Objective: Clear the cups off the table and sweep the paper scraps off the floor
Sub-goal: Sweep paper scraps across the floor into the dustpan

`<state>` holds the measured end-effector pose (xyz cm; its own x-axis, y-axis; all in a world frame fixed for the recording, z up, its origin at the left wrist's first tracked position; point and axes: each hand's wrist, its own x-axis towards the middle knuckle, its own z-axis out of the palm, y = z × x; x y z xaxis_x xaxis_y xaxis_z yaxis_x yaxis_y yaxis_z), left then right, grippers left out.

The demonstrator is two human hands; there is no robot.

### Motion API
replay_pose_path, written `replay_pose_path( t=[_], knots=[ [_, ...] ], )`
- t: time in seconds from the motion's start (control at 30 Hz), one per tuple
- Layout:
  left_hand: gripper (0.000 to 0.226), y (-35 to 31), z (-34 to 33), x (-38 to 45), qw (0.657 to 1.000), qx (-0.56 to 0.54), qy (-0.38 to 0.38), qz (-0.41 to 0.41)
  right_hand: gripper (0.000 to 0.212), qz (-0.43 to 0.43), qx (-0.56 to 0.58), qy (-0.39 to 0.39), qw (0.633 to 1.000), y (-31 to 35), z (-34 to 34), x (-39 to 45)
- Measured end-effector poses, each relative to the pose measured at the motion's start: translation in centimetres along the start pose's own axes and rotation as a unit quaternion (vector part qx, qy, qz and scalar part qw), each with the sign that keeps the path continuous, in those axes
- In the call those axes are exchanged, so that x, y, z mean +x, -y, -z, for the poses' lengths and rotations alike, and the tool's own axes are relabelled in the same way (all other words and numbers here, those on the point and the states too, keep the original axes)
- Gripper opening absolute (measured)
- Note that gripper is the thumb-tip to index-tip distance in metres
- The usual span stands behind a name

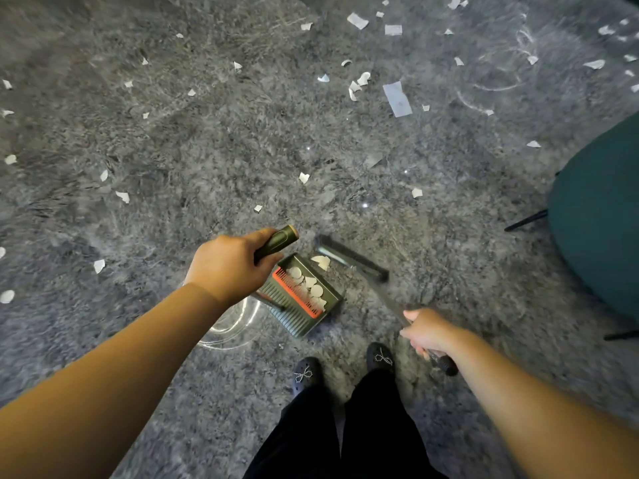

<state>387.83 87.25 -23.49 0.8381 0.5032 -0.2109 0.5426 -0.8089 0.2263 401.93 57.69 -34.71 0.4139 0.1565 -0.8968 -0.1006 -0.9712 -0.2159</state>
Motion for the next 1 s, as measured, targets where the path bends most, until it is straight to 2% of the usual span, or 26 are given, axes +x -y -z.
replay_pose_path(
  t=[0.27, 0.53, 0.73, 1.0],
  knots=[
    [0.048, -0.8, -0.1, -0.1, 1.000, -0.002, 0.002, -0.014, 0.062, 0.003, 0.087, 0.079, 0.993, -1.7, -4.9, -6.1],
    [0.051, -0.2, -0.3, -1.2, 1.000, -0.011, -0.006, -0.020, 0.062, 0.009, 0.164, 0.030, 0.986, -2.3, -6.6, -7.1],
    [0.050, 0.1, -0.5, -1.8, 1.000, -0.006, -0.006, -0.016, 0.065, 0.012, 0.147, 0.009, 0.989, -0.6, -5.6, -4.7],
    [0.049, 0.7, -0.1, -2.0, 0.999, -0.033, -0.006, -0.008, 0.066, 0.006, 0.096, 0.057, 0.994, 0.1, -5.9, -5.7]
  ],
)
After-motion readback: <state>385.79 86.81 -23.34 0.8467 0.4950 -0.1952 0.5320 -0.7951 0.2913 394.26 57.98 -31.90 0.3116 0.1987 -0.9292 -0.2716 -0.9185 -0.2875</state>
